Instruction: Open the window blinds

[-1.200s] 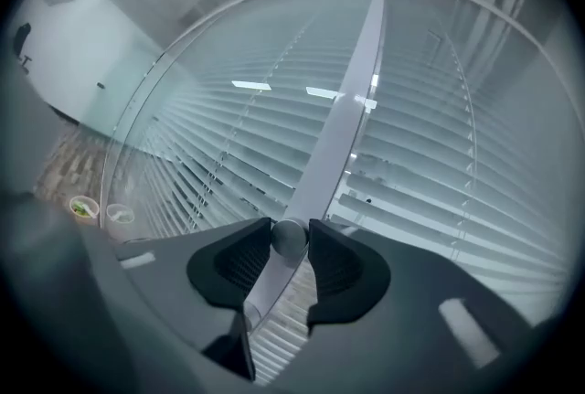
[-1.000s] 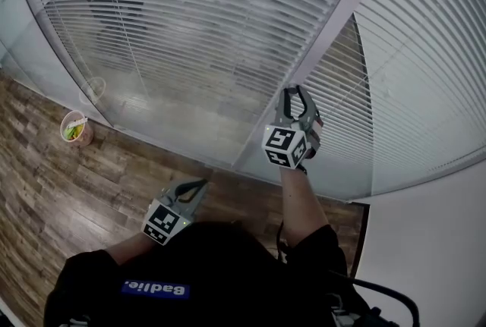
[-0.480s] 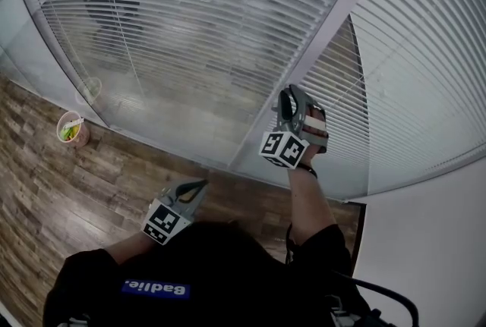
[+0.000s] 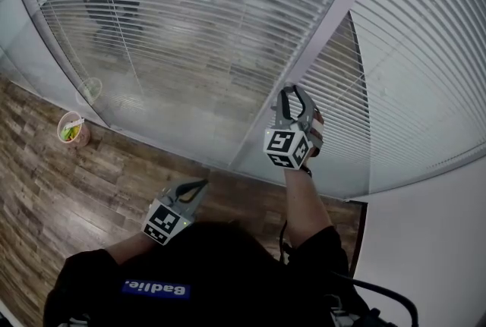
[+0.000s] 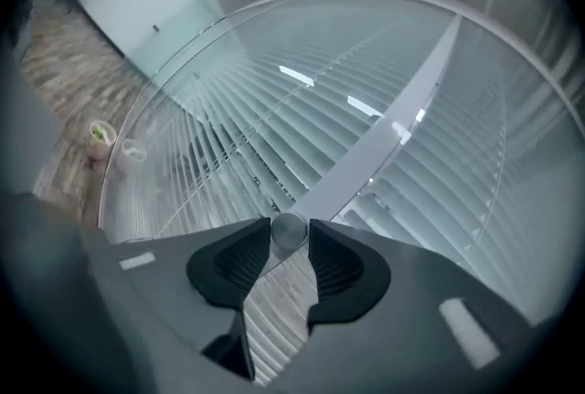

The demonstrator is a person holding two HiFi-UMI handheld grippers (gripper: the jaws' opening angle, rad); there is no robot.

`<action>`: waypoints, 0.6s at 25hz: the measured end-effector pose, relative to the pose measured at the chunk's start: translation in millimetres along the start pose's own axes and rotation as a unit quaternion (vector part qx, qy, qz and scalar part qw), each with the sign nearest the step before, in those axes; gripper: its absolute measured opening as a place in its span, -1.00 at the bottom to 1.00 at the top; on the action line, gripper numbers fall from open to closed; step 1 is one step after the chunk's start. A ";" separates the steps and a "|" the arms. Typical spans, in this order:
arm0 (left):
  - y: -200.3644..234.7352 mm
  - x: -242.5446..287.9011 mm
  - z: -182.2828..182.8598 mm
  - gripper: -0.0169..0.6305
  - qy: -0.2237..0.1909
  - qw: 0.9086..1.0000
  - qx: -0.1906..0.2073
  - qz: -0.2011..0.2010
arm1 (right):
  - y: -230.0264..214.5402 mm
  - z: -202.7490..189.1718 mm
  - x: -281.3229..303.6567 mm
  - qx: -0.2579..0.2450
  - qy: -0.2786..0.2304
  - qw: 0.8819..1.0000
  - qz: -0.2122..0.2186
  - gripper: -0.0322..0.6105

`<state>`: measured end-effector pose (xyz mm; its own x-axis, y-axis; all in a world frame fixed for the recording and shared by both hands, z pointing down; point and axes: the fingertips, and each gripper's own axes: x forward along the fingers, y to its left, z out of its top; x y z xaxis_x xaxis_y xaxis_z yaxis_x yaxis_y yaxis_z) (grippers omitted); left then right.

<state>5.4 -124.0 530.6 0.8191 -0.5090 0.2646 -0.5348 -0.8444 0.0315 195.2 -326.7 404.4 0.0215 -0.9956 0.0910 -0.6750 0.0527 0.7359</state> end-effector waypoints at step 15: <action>2.0 -3.9 -2.0 -0.95 0.002 1.000 -0.002 0.003 | -4.7 -1.6 2.1 0.155 -0.002 0.988 -0.010 -0.49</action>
<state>0.7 -123.4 531.5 0.8146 -0.5137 0.2694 -0.5409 -0.8404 0.0330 199.7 -328.9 402.2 0.0343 -0.9966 0.0748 -0.8682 0.0073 0.4962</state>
